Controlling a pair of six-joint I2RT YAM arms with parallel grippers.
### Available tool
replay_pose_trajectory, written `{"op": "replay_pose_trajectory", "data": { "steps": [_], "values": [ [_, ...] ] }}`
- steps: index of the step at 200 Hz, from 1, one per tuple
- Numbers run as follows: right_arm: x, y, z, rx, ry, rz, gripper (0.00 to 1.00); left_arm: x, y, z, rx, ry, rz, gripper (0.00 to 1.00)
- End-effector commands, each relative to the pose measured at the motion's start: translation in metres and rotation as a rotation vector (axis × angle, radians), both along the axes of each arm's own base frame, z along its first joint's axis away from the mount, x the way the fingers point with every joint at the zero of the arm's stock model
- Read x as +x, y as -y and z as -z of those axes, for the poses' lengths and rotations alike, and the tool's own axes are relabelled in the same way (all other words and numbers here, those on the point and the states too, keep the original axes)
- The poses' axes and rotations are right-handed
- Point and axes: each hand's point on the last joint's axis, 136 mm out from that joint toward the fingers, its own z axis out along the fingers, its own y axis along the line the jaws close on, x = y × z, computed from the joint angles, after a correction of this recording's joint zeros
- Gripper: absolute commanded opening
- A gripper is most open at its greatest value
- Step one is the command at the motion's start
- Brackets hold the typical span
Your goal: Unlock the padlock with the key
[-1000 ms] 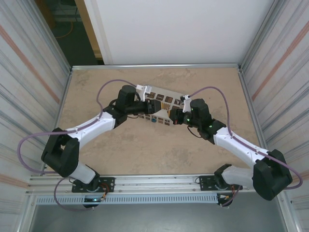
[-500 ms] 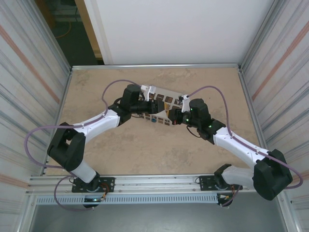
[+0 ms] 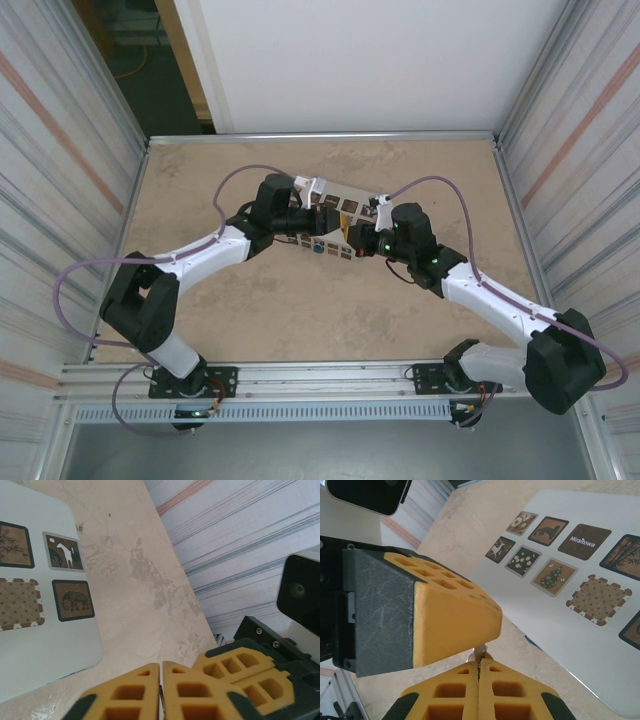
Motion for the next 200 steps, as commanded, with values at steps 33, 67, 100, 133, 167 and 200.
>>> {"op": "replay_pose_trajectory", "data": {
  "steps": [33,67,100,133,167,200],
  "values": [
    [0.004,0.001,-0.023,0.009,0.062,0.003,0.02,0.003,-0.009,-0.024,-0.03,0.083,-0.022,0.0],
    [0.01,0.003,-0.035,0.106,0.055,0.007,0.13,0.011,-0.039,-0.04,-0.058,0.127,-0.086,0.0],
    [0.021,0.006,-0.059,0.232,0.066,0.008,0.43,0.011,-0.066,-0.066,-0.088,0.202,-0.111,0.0],
    [0.028,-0.003,-0.09,0.37,0.112,-0.028,0.58,0.009,-0.093,-0.087,-0.103,0.257,-0.173,0.0],
    [0.027,-0.024,-0.11,0.434,0.137,-0.102,0.64,0.001,-0.104,-0.111,-0.183,0.29,-0.197,0.0],
    [0.016,-0.047,-0.123,0.462,0.161,-0.191,0.66,-0.005,-0.105,-0.126,-0.23,0.307,-0.189,0.0]
  ]
}}
